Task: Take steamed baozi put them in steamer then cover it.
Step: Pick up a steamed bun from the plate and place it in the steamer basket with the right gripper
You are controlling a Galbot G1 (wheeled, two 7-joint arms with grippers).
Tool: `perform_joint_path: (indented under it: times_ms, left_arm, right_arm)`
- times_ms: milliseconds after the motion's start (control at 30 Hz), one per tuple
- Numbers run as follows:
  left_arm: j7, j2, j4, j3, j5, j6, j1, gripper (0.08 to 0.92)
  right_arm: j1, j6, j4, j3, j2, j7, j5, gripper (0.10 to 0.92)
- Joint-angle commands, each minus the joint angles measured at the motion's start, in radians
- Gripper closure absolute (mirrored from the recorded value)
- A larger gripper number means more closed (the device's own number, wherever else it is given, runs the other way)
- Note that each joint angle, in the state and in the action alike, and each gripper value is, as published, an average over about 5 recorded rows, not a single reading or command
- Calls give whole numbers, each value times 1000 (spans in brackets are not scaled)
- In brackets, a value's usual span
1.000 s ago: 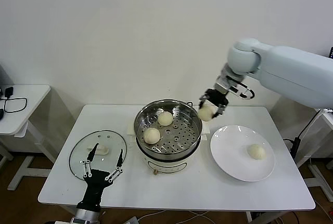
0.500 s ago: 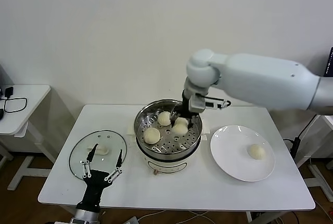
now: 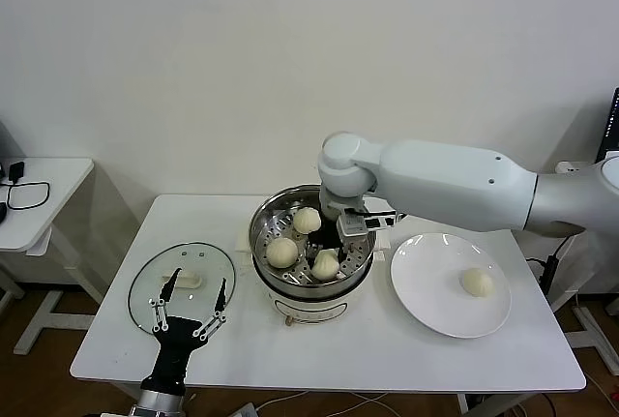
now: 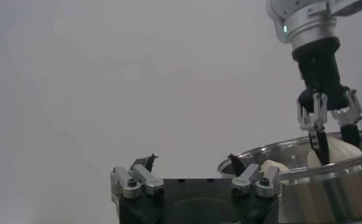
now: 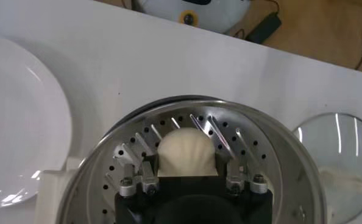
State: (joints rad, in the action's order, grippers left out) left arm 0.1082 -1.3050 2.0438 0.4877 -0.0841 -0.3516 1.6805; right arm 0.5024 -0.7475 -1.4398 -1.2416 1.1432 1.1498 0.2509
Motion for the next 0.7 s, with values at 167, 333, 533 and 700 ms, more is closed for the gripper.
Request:
perform_joint_path:
  times_ms: [167,333,533,700]
  left_arm:
    - [0,0,-3,3,3,-2,1,177]
    - [0,-1,-3,2,4,-1,-2,177]
    - [0,-1,-3,3,4,0,-2,177]
    - [0,0,-2,4,4,1,-2,177]
  right_arm:
    - [-47,-38,16,11,16,-6,69,388]
    - [-47,-32,16,21,14,-19,83,311]
    - [-38,-21,6,55,-9,-31,83,208]
    - [-1,13,2,108,-69,-8,10,203]
